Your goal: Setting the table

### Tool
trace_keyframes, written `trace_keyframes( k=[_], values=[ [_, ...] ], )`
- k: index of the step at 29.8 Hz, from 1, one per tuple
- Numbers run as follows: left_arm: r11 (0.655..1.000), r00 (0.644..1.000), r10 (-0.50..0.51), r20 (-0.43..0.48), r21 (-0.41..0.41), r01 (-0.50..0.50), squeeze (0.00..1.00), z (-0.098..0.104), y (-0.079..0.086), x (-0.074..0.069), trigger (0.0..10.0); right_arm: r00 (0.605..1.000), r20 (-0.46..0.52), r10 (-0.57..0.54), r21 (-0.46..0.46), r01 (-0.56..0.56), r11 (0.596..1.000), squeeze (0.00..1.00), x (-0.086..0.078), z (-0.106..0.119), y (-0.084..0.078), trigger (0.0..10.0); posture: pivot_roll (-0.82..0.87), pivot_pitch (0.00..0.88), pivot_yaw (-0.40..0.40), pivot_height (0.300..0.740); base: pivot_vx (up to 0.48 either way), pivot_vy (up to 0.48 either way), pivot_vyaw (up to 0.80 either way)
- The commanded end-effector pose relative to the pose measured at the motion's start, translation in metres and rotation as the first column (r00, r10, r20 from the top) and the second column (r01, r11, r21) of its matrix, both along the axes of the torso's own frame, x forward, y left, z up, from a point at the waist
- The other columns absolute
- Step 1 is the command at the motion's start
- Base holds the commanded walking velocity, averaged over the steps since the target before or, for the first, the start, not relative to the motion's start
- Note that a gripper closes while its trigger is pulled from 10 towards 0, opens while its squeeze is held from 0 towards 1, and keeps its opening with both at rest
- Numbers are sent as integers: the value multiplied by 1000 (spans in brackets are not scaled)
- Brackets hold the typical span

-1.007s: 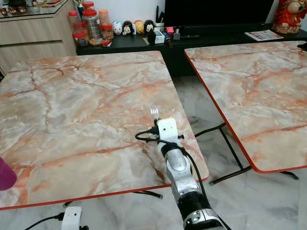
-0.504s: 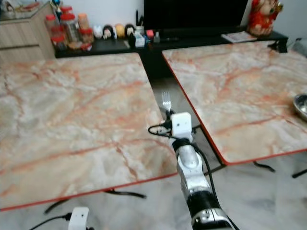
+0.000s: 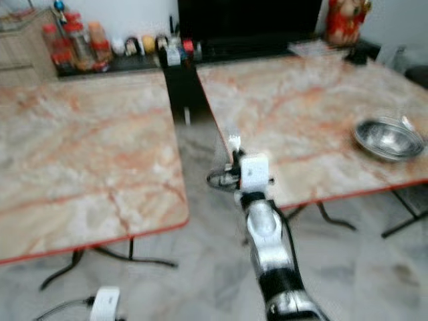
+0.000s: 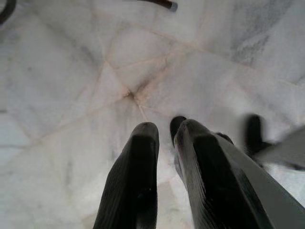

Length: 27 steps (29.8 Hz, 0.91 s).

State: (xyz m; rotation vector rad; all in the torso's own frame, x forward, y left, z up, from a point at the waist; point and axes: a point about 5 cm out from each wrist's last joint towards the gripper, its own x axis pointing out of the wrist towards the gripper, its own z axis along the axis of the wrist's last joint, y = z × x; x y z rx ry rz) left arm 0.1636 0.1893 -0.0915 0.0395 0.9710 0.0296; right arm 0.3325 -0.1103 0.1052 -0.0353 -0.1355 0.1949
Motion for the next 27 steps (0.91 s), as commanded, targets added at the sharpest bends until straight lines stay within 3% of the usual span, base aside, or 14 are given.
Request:
trace_keyframes(
  k=[1, 16, 25, 26, 27],
  values=[
    [1000, 1000, -22, -1, 0, 22, 0, 0, -4, 2, 10000, 999, 34, -21, -11, 22, 1000, 0, 3, 7, -7, 10000, -137, 0, 53, 740, 0, -465, 0],
    [1000, 1000, -5, 11, -7, 5, 0, 2, -5, 7, 10000, 999, 45, -11, 1, 11, 1000, 0, 4, 10, -7, 10000, -128, 0, 42, 740, 0, -464, 0],
    [1000, 1000, 24, 13, -5, -24, 0, 2, 1, 4, 10000, 1000, 4, -9, -4, 9, 1000, 0, -11, -8, -15, 10000, -122, 0, 43, 740, 0, -461, 0],
    [1000, 1000, 29, 8, -4, -29, 0, 1, 2, 1, 10000, 998, -53, -24, -24, 23, 999, 0, -17, -24, -22, 10000, -123, 0, 46, 740, 0, -439, 0],
    [1000, 1000, 29, 8, -4, -29, 0, 1, 2, 1, 10000, 998, -53, -24, -24, 23, 999, 0, -17, -24, -22, 10000, -123, 0, 46, 740, 0, -439, 0]
  ],
)
